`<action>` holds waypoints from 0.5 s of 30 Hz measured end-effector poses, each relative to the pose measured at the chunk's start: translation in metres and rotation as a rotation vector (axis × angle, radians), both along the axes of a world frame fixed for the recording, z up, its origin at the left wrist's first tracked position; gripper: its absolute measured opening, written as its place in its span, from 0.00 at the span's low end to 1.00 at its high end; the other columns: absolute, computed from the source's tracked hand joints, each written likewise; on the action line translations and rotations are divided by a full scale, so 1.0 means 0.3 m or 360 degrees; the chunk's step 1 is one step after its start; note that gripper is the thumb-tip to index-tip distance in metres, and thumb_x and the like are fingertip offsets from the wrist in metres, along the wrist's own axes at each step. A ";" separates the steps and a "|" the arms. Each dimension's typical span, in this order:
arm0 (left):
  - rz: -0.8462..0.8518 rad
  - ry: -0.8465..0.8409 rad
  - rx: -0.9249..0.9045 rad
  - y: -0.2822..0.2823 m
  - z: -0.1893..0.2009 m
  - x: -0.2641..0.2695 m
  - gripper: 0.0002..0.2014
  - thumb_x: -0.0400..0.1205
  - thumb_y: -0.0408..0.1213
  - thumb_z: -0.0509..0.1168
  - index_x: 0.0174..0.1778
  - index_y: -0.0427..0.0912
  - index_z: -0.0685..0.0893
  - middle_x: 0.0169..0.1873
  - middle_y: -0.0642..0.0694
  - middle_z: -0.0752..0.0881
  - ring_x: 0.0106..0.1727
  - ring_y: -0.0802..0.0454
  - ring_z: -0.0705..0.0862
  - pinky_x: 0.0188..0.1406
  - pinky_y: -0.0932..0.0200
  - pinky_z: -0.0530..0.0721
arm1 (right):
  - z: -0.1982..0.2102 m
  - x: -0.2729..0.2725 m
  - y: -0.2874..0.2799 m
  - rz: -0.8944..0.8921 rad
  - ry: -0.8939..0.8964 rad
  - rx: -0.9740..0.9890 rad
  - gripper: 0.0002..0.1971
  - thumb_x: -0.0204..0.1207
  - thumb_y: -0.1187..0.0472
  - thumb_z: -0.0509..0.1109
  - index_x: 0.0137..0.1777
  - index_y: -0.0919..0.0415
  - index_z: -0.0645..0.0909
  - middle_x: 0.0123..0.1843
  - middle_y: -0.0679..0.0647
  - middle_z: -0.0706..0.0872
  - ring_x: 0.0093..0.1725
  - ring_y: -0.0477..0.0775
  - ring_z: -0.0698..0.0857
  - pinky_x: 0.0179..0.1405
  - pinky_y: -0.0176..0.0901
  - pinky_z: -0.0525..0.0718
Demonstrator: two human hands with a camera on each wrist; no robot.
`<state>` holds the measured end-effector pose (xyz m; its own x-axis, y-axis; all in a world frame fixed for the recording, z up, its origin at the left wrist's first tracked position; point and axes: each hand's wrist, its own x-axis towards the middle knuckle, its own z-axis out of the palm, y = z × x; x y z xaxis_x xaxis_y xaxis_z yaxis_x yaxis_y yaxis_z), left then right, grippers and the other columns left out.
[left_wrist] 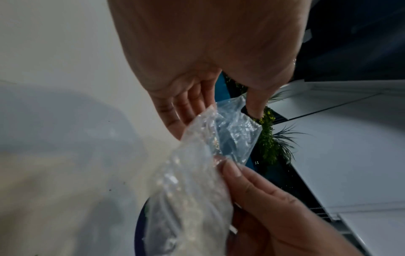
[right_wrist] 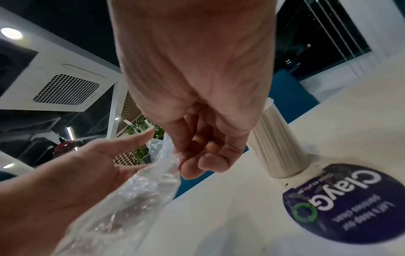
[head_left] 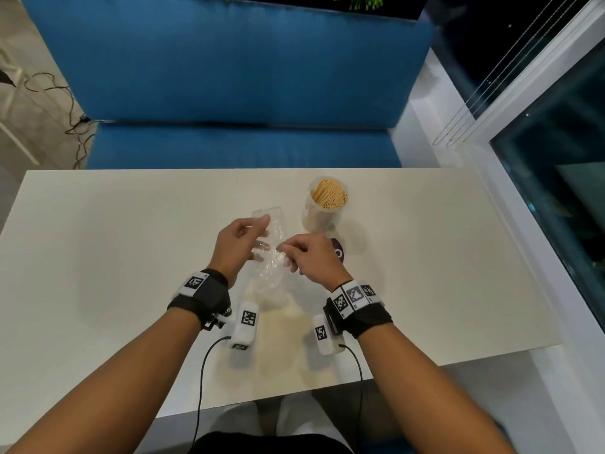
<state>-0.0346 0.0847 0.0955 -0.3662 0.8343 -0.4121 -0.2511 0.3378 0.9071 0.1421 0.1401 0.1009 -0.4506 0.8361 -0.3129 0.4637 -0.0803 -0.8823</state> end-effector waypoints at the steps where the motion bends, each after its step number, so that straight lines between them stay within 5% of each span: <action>1: 0.0054 0.0055 0.0037 0.003 0.001 -0.003 0.19 0.81 0.51 0.74 0.58 0.40 0.87 0.47 0.41 0.92 0.41 0.44 0.91 0.39 0.48 0.88 | -0.004 -0.006 -0.002 0.0016 -0.0002 -0.0012 0.07 0.85 0.63 0.73 0.53 0.65 0.92 0.35 0.56 0.92 0.30 0.49 0.86 0.29 0.31 0.81; 4: 0.0154 0.0131 0.0066 0.010 -0.001 -0.019 0.14 0.85 0.48 0.71 0.53 0.40 0.90 0.45 0.38 0.92 0.40 0.43 0.90 0.36 0.51 0.87 | -0.019 -0.014 -0.004 -0.0017 0.0035 -0.0051 0.08 0.85 0.61 0.73 0.53 0.65 0.92 0.35 0.57 0.92 0.29 0.50 0.85 0.29 0.33 0.80; 9: -0.0026 -0.0036 -0.0115 -0.015 -0.032 -0.057 0.24 0.81 0.58 0.72 0.62 0.41 0.87 0.52 0.43 0.92 0.50 0.45 0.93 0.47 0.48 0.92 | -0.059 -0.055 0.000 -0.0108 0.0040 -0.0098 0.08 0.86 0.60 0.73 0.53 0.64 0.91 0.37 0.57 0.93 0.29 0.49 0.86 0.28 0.33 0.80; 15: -0.0072 0.0248 -0.0337 -0.103 -0.146 -0.166 0.07 0.79 0.32 0.77 0.51 0.38 0.90 0.44 0.38 0.93 0.42 0.43 0.90 0.39 0.53 0.89 | -0.149 -0.192 0.002 -0.0098 -0.0069 -0.0201 0.07 0.84 0.59 0.74 0.52 0.61 0.91 0.37 0.57 0.94 0.29 0.48 0.87 0.28 0.37 0.81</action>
